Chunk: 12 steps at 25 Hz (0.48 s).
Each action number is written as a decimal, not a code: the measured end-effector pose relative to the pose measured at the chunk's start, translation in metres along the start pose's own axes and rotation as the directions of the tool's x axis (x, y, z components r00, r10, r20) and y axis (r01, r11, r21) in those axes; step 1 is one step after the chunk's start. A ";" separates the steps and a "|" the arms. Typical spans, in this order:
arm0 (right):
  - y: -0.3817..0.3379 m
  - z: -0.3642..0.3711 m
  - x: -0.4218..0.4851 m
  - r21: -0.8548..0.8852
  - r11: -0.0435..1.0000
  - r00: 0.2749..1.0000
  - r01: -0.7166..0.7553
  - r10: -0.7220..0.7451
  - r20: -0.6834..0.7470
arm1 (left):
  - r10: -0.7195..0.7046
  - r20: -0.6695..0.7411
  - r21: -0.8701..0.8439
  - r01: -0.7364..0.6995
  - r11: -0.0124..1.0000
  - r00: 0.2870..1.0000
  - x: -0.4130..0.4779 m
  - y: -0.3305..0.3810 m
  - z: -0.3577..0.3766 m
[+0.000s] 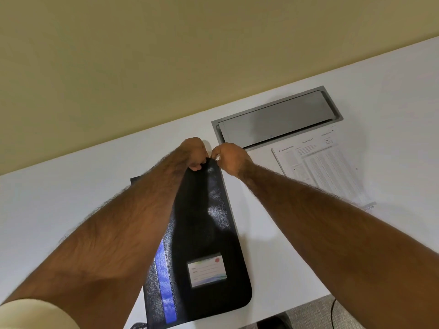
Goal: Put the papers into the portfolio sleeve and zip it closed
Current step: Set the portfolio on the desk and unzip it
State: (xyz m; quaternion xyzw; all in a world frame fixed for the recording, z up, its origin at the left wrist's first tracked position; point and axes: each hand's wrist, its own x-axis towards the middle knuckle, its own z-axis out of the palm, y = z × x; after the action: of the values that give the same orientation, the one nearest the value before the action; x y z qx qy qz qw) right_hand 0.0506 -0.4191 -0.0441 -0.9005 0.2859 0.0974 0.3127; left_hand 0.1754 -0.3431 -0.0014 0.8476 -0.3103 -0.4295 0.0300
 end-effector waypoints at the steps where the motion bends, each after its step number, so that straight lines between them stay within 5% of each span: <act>1: 0.000 0.001 0.001 -0.014 1.000 1.000 -0.002 0.001 -0.007 | 0.012 -0.012 0.009 -0.012 1.000 1.000 0.001 0.000 0.000; 12: 0.008 0.012 -0.049 -0.142 0.988 0.997 0.055 -0.062 -0.044 | 0.055 -0.112 0.075 -0.047 0.996 0.992 0.005 -0.012 0.002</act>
State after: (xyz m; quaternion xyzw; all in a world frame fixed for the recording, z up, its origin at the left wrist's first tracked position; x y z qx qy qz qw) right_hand 0.0055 -0.3942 -0.0405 -0.9304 0.2594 0.0863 0.2440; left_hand 0.1824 -0.3356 -0.0100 0.8630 -0.3450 -0.3679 0.0281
